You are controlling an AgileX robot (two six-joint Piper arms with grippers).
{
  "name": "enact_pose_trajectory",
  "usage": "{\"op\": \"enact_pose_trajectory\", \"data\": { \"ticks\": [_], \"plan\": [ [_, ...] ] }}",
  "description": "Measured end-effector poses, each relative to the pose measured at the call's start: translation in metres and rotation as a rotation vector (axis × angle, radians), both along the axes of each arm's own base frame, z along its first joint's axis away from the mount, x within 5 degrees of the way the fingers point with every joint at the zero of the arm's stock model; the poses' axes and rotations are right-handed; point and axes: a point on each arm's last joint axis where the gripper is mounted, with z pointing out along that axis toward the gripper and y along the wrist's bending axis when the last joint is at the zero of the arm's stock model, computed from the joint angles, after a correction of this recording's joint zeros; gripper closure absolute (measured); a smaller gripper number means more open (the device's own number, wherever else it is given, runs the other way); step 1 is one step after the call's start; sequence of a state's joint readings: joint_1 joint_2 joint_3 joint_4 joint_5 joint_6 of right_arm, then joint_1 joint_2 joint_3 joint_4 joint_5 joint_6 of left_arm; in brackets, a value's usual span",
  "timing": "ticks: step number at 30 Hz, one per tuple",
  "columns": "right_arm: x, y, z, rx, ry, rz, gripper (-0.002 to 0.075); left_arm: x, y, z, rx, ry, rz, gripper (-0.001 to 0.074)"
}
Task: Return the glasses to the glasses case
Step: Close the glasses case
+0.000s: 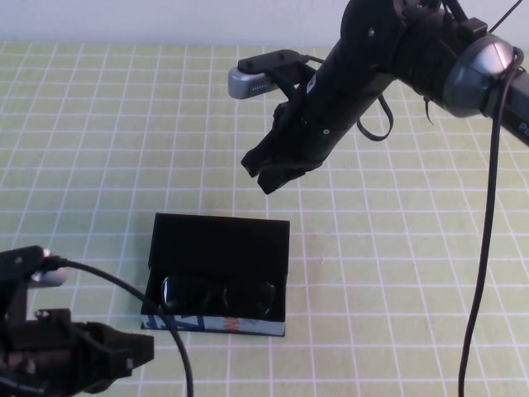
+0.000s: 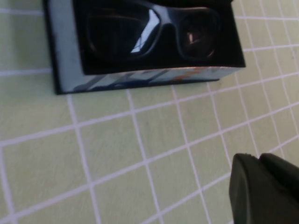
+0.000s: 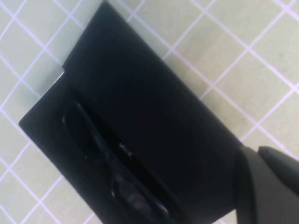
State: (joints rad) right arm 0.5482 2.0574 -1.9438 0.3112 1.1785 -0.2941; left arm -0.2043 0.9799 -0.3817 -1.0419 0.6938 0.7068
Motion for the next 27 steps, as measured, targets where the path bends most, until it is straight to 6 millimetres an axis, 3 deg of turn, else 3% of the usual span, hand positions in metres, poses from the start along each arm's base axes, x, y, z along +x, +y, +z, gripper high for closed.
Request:
{"op": "enact_pose_trajectory", "data": {
  "ticks": [8, 17, 27],
  "plan": [
    [0.015, 0.002, -0.002, 0.009, 0.017, -0.007, 0.0737, 0.03, -0.028, -0.038, -0.025, 0.018, -0.109, 0.0738],
    [0.043, 0.019, -0.022, 0.041, 0.017, -0.045, 0.0737, 0.05, -0.035, -0.072, -0.009, 0.04, -0.112, 0.0738],
    [0.054, 0.026, -0.071, -0.001, 0.107, -0.051, 0.0737, 0.054, -0.036, -0.083, 0.024, 0.052, -0.137, 0.0738]
  ]
}}
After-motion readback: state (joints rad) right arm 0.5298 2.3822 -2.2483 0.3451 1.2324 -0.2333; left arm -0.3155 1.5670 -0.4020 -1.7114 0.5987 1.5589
